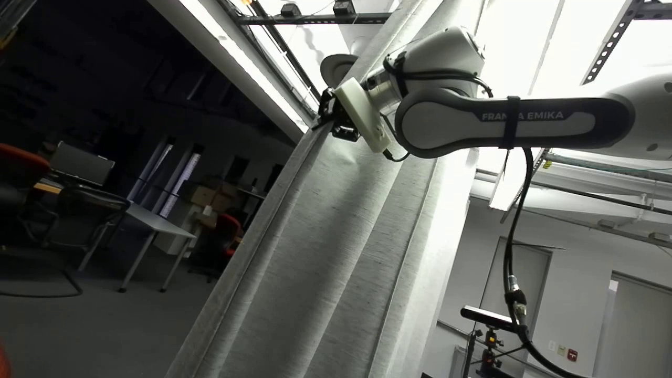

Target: Draw the curtain open then close the curtain

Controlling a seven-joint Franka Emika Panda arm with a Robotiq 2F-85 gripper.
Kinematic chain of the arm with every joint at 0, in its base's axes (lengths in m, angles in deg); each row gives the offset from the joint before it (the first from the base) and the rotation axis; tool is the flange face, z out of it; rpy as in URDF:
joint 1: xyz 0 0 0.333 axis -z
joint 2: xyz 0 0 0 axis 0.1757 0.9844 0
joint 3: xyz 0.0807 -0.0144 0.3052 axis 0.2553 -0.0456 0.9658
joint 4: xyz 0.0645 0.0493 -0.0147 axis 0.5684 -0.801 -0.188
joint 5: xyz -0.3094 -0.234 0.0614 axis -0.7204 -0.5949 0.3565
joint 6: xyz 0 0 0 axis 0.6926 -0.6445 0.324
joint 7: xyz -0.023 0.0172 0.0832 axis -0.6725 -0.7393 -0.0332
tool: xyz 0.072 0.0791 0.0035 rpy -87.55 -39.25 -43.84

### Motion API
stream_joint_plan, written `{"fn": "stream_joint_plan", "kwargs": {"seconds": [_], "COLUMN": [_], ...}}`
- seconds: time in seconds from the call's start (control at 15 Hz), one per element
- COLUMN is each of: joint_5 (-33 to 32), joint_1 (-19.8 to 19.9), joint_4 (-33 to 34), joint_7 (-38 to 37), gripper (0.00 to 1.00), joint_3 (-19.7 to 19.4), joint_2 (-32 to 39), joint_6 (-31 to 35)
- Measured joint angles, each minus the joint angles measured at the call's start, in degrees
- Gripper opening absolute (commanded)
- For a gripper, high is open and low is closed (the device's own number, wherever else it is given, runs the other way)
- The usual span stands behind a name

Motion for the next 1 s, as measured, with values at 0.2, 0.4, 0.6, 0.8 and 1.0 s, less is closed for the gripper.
{"fn": "stream_joint_plan", "kwargs": {"seconds": [0.2,0.4,0.6,0.8,1.0], "joint_5": [-0.06,-0.39,-0.46,-0.52,-1.57], "joint_1": [-1.74,-3.89,-6.09,-8.44,-10.33], "joint_4": [0.31,1.32,3.41,5.09,6.73], "joint_7": [-2.56,-4.14,-4.61,-4.62,-4.48], "gripper": [0.01,0.01,0.01,0.01,0.01], "joint_3": [4.33,10.02,15.84,22.36,29.71], "joint_2": [-1.8,-3.77,-5.29,-5.4,-4.87], "joint_6": [-2.88,-5.39,-7.09,-7.79,-9.47]}}
